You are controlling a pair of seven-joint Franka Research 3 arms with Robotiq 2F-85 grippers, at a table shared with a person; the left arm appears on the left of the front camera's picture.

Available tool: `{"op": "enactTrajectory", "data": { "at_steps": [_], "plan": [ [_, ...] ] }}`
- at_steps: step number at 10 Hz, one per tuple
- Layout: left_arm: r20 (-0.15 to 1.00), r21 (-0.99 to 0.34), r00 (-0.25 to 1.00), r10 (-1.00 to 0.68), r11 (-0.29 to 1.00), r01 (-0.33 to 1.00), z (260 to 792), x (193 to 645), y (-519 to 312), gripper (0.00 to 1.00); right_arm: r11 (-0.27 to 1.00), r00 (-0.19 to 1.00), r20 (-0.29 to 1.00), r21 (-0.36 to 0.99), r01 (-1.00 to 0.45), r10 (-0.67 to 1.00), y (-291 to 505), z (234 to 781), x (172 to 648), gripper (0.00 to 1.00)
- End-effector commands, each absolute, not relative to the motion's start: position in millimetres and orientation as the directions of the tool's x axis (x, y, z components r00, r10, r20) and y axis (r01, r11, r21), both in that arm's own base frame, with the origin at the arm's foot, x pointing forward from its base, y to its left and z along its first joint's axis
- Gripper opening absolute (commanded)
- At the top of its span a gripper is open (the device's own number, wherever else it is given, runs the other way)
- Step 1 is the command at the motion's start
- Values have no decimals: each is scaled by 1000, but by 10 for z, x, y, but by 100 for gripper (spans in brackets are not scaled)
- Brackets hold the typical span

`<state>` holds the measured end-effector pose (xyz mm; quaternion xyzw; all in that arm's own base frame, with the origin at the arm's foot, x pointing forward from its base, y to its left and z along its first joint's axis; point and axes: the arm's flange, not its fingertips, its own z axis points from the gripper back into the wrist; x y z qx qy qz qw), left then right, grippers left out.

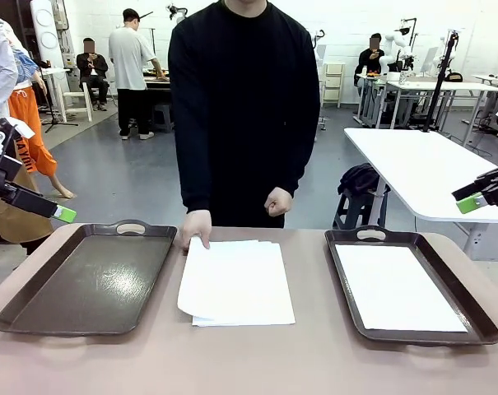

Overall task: Sort the A4 documents.
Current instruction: Receive the A4 Paper.

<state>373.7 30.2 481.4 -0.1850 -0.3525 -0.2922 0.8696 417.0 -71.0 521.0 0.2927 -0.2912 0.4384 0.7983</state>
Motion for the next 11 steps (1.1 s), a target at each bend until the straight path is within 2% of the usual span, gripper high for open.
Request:
{"op": "enactTrajectory", "data": {
  "at_steps": [1,11],
  "plan": [
    [729,-115,567,-384,747,654,4784,3747,333,100,436,440,728,213,-874,526,-698,5218,4169,100],
    [729,-115,567,-384,747,654,4784,3747,333,100,436,440,728,213,-874,526,-698,5218,4169,100]
  ]
}}
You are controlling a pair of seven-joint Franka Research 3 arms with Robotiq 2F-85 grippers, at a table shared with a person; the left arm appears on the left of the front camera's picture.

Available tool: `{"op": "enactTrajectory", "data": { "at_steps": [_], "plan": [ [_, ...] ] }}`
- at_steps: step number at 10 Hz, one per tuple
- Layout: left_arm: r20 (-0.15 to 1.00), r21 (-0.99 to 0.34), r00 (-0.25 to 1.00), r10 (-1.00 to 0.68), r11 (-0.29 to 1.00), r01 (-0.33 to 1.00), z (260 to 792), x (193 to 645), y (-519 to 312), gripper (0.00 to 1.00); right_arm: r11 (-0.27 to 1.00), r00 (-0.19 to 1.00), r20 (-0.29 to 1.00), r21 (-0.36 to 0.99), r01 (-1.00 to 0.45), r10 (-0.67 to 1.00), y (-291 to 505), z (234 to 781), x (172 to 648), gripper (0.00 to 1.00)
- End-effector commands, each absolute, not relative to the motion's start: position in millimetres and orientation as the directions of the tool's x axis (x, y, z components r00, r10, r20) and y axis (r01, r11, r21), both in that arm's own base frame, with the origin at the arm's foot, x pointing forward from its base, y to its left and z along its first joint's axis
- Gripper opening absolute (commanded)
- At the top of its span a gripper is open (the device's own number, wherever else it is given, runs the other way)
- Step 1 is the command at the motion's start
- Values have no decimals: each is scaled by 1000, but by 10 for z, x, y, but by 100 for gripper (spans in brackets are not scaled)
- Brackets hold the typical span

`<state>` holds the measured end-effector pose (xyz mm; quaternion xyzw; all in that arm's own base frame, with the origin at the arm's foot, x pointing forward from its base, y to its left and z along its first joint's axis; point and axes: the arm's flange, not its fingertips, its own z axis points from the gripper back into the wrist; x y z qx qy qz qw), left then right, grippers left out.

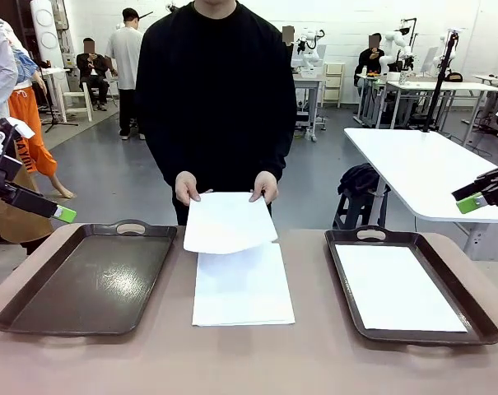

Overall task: Sort the A4 documents.
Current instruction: Receive the A4 Paper.

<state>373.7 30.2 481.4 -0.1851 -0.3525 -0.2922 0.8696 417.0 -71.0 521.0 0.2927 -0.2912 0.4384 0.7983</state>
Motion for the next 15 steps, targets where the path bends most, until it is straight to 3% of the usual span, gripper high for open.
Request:
{"op": "enactTrajectory", "data": {
  "at_steps": [1,15],
  "plan": [
    [729,-115,567,-384,747,654,4784,3747,333,100,436,440,728,213,-874,526,-698,5218,4169,100],
    [729,-115,567,-384,747,654,4784,3747,333,100,436,440,728,213,-874,526,-698,5218,4169,100]
  ]
}}
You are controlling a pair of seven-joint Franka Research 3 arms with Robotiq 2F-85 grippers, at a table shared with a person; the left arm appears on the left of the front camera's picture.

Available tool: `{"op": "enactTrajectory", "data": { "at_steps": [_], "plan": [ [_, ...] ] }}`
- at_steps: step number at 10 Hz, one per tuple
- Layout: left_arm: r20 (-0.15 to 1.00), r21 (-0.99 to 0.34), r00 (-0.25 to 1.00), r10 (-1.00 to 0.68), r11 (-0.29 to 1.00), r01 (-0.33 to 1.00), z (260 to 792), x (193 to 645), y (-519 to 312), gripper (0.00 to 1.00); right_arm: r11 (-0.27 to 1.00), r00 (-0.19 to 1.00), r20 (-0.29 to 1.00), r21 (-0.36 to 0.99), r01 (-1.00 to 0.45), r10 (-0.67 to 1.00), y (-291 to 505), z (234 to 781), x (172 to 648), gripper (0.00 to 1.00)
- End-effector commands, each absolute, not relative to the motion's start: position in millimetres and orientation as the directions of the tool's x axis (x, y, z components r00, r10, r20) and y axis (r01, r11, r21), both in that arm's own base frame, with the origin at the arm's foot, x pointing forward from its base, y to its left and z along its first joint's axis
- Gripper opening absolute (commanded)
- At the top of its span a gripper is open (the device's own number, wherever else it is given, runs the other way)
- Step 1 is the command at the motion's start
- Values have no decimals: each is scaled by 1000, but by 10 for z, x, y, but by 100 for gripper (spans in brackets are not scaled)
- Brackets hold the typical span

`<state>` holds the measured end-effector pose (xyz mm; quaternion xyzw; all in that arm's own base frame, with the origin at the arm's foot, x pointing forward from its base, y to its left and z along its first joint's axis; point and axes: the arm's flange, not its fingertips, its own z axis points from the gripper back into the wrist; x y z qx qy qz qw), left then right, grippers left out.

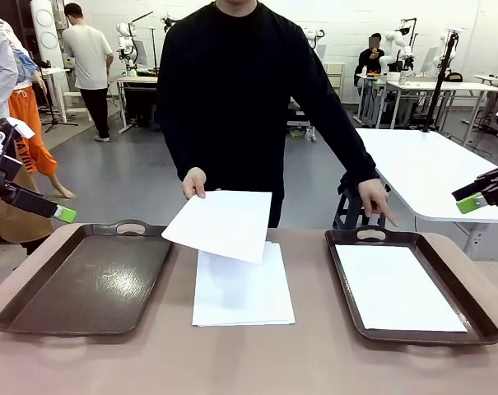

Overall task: Sort the A4 documents.
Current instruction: Receive the A4 Paper.

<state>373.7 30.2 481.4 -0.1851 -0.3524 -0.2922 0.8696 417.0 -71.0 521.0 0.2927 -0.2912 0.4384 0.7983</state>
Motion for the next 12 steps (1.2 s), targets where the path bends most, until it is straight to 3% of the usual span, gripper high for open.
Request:
{"op": "enactTrajectory", "data": {
  "at_steps": [1,4,7,9,12],
  "plan": [
    [729,-115,567,-384,747,654,4784,3747,333,100,436,440,728,213,-874,526,-698,5218,4169,100],
    [729,-115,567,-384,747,654,4784,3747,333,100,424,479,715,276,-862,509,-667,5110,4292,100],
    [729,-115,567,-384,747,654,4784,3747,333,100,345,575,717,465,-815,394,-372,4860,4553,100],
    [729,-115,567,-384,747,654,4784,3747,333,100,246,687,675,642,-726,269,-30,4581,4840,100],
    [729,-115,567,-384,747,654,4784,3747,333,100,28,853,511,856,-516,110,451,4147,5184,100]
  ]
}}
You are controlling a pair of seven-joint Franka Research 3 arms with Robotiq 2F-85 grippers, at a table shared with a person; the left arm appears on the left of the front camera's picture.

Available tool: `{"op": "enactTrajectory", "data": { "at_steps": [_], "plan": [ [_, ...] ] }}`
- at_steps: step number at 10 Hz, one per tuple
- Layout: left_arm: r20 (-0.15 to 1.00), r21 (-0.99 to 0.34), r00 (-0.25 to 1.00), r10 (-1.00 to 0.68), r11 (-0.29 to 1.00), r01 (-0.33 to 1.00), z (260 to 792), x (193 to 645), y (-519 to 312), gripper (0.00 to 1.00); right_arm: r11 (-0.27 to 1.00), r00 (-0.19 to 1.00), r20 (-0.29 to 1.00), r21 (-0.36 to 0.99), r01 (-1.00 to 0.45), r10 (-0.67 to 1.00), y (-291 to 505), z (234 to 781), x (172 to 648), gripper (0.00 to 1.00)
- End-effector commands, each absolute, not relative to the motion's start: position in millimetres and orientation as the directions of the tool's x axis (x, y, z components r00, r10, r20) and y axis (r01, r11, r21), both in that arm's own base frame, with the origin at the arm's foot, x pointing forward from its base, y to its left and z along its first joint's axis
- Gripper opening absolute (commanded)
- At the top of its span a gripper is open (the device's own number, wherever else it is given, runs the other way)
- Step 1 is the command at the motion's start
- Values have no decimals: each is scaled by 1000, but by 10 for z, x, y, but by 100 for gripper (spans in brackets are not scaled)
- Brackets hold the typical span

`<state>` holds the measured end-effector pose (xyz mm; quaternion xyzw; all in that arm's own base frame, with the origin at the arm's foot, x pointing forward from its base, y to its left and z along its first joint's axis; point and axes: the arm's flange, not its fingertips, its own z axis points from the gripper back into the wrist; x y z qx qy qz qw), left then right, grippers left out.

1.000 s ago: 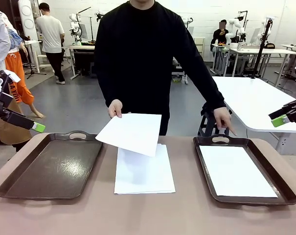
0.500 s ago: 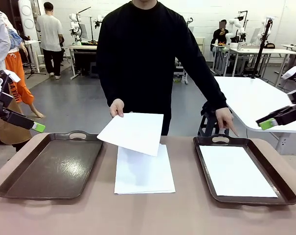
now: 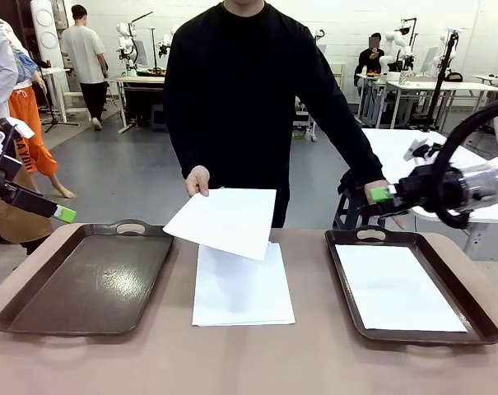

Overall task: Sort the A4 documents.
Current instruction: Receive the A4 Paper.

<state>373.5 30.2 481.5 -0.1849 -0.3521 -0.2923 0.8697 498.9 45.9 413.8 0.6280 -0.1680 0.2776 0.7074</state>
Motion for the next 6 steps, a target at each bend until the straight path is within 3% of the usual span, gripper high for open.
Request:
{"op": "enactTrajectory", "data": {
  "at_steps": [1,6],
  "plan": [
    [729,-115,567,-384,747,654,4784,3747,333,100,-13,888,456,890,-456,57,597,4030,5287,100],
    [729,-115,567,-384,747,654,4784,3747,333,100,45,961,275,960,-276,10,1247,3398,5366,100]
  ]
}}
